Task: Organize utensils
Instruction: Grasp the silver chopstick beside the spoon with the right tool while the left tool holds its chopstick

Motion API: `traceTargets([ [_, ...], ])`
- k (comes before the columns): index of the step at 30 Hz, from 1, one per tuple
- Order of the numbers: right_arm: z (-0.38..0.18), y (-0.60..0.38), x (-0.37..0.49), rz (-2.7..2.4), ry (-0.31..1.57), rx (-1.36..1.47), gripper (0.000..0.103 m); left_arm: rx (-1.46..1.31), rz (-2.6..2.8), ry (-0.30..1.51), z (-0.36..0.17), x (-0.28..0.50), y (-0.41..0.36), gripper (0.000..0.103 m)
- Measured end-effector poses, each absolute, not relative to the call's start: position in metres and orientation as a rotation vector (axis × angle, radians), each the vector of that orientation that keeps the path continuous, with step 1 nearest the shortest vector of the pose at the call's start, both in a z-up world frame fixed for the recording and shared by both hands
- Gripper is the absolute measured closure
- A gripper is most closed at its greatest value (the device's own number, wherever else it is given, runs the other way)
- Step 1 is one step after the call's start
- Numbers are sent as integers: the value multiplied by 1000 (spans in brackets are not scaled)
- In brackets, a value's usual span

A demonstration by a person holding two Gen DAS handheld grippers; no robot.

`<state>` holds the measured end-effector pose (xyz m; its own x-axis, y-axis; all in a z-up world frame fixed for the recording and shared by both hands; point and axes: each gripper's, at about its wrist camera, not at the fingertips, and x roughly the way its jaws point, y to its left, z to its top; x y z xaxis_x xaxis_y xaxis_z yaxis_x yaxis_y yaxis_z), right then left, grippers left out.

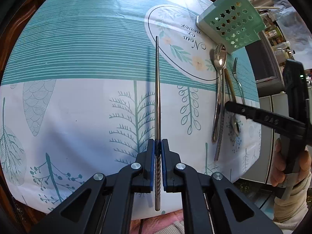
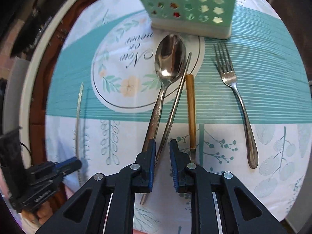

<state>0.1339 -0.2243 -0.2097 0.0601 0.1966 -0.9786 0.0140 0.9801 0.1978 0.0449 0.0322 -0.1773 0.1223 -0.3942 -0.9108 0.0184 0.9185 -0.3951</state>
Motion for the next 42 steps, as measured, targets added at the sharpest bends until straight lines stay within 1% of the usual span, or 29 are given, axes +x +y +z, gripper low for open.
traceTargets([
  [6, -212, -199, 137, 76, 1550, 5, 90, -371, -337, 1414, -177, 47, 41, 99],
  [9, -211, -177, 134, 50, 1559, -142, 91, -390, -352, 1413, -178, 48, 44, 99],
  [13, -208, -172, 134, 53, 1609, -136, 91, -408, -372, 1399, -176, 49, 49, 99],
  [17, -202, -175, 134, 50, 1598, -113, 95, -412, -388, 1392, -175, 49, 50, 99],
  [21, -193, -212, 126, 107, 1609, 63, 98, -419, -417, 1375, -170, 47, 50, 99],
  [28, -156, -275, 101, 254, 1444, 460, 98, -427, -468, 1331, -150, 49, 44, 99],
  [32, -144, -301, 83, 322, 1348, 612, 99, -405, -502, 1301, -135, 49, 30, 99],
  [34, -147, -309, 76, 348, 1323, 661, 99, -388, -516, 1302, -130, 49, 20, 99],
  [39, -174, -306, 68, 388, 1416, 696, 99, -345, -522, 1355, -140, 47, -2, 99],
  [41, -190, -299, 67, 375, 1461, 664, 100, -334, -523, 1388, -151, 44, -9, 99],
  [42, -189, -297, 66, 365, 1472, 638, 103, -332, -522, 1399, -156, 44, -14, 99],
])
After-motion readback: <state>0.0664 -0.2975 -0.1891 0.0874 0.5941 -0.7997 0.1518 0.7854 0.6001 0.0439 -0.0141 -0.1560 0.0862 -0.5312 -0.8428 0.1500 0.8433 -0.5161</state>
